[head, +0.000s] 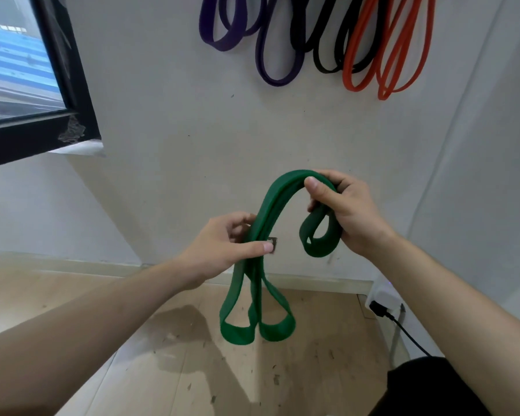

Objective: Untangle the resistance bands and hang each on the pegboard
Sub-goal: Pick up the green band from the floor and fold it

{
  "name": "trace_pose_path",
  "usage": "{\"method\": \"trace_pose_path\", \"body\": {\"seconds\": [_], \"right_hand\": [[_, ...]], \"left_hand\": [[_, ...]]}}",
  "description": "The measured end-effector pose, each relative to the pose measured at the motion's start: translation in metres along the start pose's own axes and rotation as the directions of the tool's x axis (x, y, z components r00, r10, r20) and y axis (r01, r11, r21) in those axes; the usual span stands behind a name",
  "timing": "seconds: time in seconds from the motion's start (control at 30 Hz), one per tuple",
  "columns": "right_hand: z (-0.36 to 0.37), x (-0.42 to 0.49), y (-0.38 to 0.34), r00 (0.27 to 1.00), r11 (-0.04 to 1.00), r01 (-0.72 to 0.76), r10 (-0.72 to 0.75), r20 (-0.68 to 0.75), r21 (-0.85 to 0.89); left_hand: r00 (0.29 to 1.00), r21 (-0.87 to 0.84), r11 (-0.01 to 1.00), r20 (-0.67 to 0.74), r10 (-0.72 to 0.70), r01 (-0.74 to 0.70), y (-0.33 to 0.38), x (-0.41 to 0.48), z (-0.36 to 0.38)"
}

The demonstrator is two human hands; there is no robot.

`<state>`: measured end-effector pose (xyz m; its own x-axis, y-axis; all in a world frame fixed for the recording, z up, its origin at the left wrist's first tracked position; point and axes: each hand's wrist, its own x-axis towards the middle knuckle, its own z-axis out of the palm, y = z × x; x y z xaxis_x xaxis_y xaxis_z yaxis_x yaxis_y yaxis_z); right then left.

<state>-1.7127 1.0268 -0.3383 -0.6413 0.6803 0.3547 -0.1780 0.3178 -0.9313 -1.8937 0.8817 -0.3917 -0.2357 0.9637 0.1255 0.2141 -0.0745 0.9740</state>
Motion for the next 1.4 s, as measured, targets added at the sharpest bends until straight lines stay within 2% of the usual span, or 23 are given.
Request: {"method": "trace_pose_path", "body": {"seconds": [0.07,0.13,0.2,0.3,0.37,0.4,0.47,0.57,0.63,0.93,1.07,1.17,1.3,1.4], "right_hand": [[-0.020,0.003,0.005,0.997,0.997,-0.060,0.062,0.053,-0.039],[-0.038,0.002,0.012,0.972,0.980,-0.143,0.165,0.169,-0.137],[-0.050,0.000,0.021,0.914,0.929,-0.209,0.297,0.277,-0.305],[-0.049,-0.004,0.034,0.784,0.800,-0.217,0.484,0.389,-0.559],[-0.036,-0.005,0.039,0.714,0.761,-0.197,0.543,0.442,-0.618],[-0.029,-0.005,0.040,0.708,0.764,-0.187,0.540,0.454,-0.618],[-0.014,-0.005,0.036,0.758,0.819,-0.162,0.460,0.462,-0.550],[0.006,-0.004,0.028,0.856,0.926,-0.144,0.294,0.426,-0.349],[0.019,-0.005,0.027,0.867,0.946,-0.128,0.253,0.430,-0.298],[0.042,-0.002,0.025,0.904,0.956,-0.070,0.182,0.388,-0.285],[0.043,0.002,0.017,0.958,0.987,-0.073,0.109,0.266,-0.142],[0.044,0.004,0.016,0.984,0.996,-0.052,0.064,0.168,-0.070],[0.041,0.007,0.018,0.996,0.999,-0.045,0.046,0.082,-0.021],[0.037,0.010,0.024,0.998,0.997,-0.052,0.050,-0.039,-0.055]], "left_hand": [[0.997,-0.042,0.999,-0.074,0.017,-0.021,0.002,0.002,-0.001],[0.990,-0.078,0.996,-0.136,0.026,-0.037,0.004,0.003,-0.004],[0.986,-0.105,0.993,-0.160,0.038,-0.055,0.007,0.003,-0.006],[0.990,-0.081,0.994,-0.128,0.063,-0.074,0.012,0.002,-0.007],[0.992,-0.019,0.996,-0.093,0.084,-0.086,0.014,0.001,-0.006],[0.993,0.010,0.996,-0.077,0.092,-0.091,0.015,0.001,-0.005],[0.994,0.044,0.995,-0.064,0.091,-0.088,0.016,0.002,-0.005],[0.993,0.071,0.995,-0.087,0.074,-0.068,0.018,0.002,-0.006],[0.992,0.080,0.995,-0.102,0.071,-0.063,0.018,0.001,-0.010],[0.995,0.136,0.990,-0.091,0.049,-0.037,0.013,-0.004,-0.030],[1.000,0.187,0.982,-0.019,0.014,-0.010,0.004,-0.005,-0.038],[1.000,0.133,0.991,-0.013,-0.011,0.013,-0.001,-0.006,-0.036],[0.995,0.096,0.995,-0.096,0.016,-0.007,-0.001,-0.002,-0.034],[0.978,0.012,1.000,-0.208,0.029,-0.028,0.005,-0.001,-0.035]]}}
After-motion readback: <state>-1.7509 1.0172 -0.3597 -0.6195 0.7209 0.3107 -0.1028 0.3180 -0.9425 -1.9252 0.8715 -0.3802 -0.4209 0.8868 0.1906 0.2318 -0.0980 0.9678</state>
